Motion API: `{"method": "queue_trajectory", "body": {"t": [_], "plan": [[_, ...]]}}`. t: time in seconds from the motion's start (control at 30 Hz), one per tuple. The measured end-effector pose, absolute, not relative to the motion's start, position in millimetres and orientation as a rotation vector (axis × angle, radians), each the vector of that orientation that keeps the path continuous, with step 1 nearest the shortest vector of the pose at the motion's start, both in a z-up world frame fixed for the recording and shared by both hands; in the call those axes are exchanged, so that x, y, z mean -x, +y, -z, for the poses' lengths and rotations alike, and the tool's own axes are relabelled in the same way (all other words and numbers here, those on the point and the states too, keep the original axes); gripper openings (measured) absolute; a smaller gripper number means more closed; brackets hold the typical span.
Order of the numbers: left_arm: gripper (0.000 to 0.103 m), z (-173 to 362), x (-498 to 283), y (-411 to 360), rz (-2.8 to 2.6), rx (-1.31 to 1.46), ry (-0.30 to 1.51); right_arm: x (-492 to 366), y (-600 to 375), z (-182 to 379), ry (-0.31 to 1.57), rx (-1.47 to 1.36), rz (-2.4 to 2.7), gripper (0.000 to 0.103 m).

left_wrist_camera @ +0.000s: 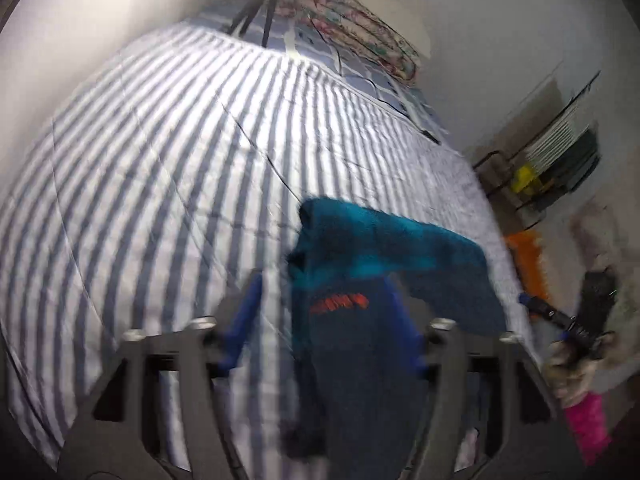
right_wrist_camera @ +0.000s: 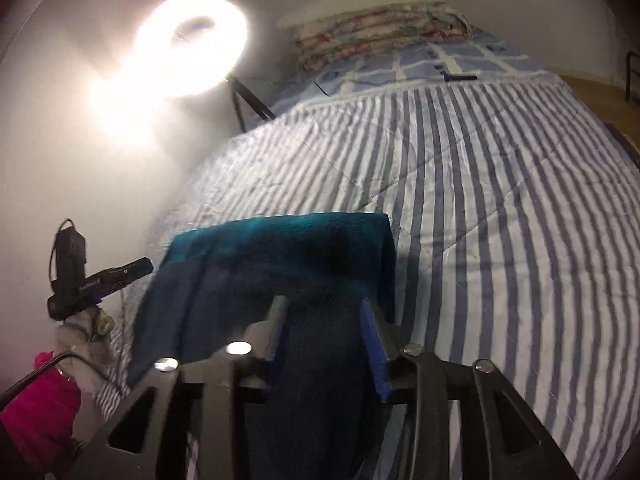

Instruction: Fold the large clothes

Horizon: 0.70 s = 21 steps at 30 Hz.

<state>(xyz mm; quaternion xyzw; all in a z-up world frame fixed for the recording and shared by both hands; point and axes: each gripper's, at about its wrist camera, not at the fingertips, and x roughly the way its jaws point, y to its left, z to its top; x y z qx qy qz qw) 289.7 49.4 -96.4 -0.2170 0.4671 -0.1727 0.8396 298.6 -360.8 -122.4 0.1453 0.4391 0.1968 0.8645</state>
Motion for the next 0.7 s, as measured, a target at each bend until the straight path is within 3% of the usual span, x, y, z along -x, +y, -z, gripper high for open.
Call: {"method": "queue_trajectory", "body": {"t": [0.03, 0.13, 0.7], "plan": [[0.077, 98, -287, 51, 0.382, 0.497, 1.005, -293, -363, 119, 0.904, -0.312, -0.413, 0.072], [0.077, 111, -281, 55, 0.45, 0.646, 1.071, -276, -375, 115, 0.87, -0.364, -0.413, 0.097], [0.08, 173, -280, 33, 0.473, 0.676, 1.187, -290, -388, 219, 1.047, -0.656, -0.5, 0.1]]}}
